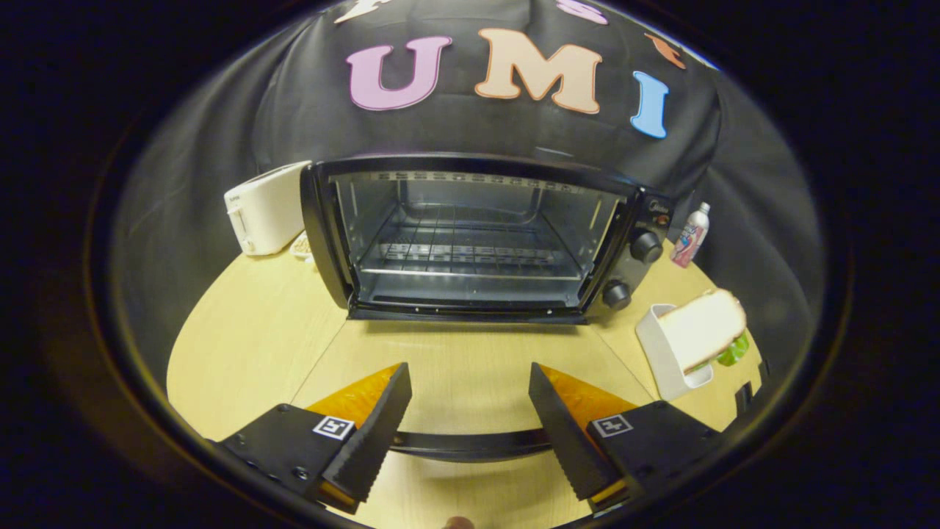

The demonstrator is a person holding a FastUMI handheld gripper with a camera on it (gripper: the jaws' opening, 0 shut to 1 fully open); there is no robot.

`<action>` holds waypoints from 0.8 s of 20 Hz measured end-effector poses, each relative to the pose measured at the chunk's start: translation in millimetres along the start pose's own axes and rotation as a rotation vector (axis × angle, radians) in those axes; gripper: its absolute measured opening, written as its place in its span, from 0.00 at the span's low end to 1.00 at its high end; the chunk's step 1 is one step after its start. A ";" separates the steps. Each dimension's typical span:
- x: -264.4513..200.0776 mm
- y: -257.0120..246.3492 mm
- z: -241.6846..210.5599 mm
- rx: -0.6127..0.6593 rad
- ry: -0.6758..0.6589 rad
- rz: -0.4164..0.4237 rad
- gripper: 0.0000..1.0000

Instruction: Open the toaster oven, put the food inside, and close the toaster oven door.

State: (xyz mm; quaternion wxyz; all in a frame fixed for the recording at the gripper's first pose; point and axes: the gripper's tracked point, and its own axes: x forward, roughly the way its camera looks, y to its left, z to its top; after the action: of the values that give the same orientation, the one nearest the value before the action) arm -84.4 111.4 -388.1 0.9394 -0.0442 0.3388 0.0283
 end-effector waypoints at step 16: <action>-24.9 -71.9 52.0 0.077 -0.135 -0.093 1.00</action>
State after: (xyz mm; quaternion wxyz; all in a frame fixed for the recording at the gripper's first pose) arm -64.6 44.6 -327.7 0.9613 -0.0217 0.2734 -0.0253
